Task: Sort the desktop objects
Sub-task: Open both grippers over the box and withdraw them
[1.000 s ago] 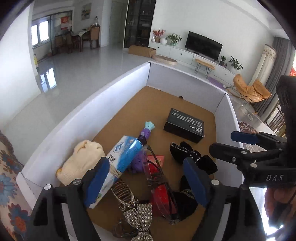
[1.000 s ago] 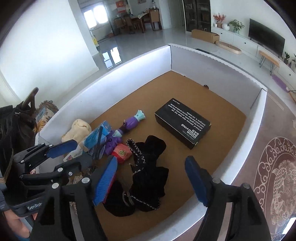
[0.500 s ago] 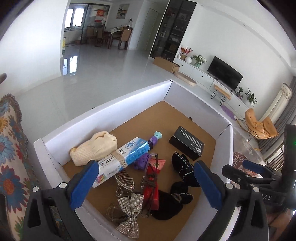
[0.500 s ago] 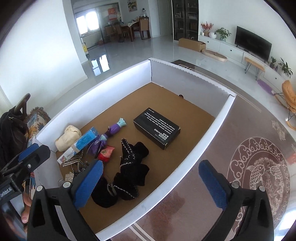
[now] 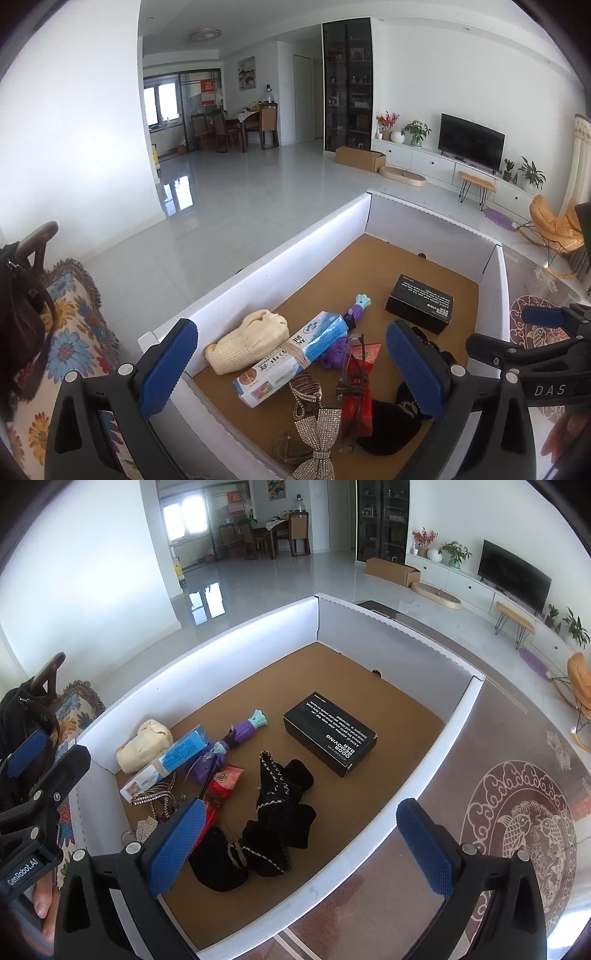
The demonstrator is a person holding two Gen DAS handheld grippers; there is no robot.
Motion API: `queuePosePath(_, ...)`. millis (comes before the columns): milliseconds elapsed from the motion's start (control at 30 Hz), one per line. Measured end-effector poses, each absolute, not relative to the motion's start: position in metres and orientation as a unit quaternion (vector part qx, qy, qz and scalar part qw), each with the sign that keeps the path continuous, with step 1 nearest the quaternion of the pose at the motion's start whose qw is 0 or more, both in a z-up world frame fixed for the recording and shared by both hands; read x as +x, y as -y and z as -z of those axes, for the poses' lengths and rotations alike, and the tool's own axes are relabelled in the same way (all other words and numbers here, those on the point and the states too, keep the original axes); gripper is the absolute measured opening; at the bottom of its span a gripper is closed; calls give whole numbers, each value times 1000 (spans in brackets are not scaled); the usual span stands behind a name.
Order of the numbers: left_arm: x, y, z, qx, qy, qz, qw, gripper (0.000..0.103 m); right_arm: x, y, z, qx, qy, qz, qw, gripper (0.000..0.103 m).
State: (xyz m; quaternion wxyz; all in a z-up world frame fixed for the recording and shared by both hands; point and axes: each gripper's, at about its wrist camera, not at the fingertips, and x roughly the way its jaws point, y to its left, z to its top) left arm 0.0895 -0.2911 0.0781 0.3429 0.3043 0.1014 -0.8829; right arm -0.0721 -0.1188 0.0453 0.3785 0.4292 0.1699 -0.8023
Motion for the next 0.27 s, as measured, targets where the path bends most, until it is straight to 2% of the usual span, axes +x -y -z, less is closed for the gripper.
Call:
queuePosePath(167, 89, 292, -74, 315, -124, 883, 325, 103, -71, 119, -43, 428, -173, 803, 377, 103)
queuePosePath(267, 89, 285, -73, 306, -104, 883, 339, 103, -70, 119, -43, 427, -172, 803, 378, 103)
